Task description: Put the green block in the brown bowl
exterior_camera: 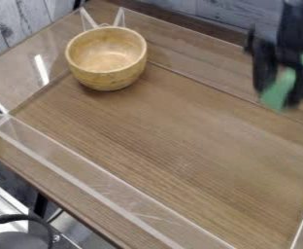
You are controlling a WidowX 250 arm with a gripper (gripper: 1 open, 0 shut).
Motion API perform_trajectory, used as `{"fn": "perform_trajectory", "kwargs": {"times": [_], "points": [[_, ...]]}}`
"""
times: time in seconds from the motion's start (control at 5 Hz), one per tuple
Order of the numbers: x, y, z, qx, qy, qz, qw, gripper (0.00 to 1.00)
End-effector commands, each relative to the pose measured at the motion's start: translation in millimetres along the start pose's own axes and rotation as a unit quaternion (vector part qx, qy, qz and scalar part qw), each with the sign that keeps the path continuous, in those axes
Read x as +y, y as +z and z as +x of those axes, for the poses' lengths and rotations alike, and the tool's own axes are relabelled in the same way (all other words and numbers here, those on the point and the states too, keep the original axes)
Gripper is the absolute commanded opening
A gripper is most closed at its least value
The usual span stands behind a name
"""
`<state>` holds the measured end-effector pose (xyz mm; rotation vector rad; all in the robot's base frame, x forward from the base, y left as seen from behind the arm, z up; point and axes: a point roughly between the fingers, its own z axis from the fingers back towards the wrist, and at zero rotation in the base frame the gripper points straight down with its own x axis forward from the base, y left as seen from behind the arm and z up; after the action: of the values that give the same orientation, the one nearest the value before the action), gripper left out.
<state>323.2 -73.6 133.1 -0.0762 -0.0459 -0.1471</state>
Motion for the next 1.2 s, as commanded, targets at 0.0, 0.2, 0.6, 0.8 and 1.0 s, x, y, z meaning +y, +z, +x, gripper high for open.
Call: {"fn": "perform_trajectory", "kwargs": {"times": [0.0, 0.2, 0.6, 0.8, 1.0], "points": [[34.3, 29.0, 24.9, -0.036, 0.025, 0.006, 0.9990, 0.00], [26.1, 5.3, 24.5, -0.017, 0.011, 0.004, 0.9998, 0.00], [-20.5, -44.8, 14.9, 0.011, -0.037, 0.005, 0.9993, 0.00], [-11.9, -40.5, 22.3, 0.003, -0.030, 0.007, 0.9995, 0.00], [-16.4, -52.3, 34.4, 0.009, -0.039, 0.006, 0.9992, 0.00]]}}
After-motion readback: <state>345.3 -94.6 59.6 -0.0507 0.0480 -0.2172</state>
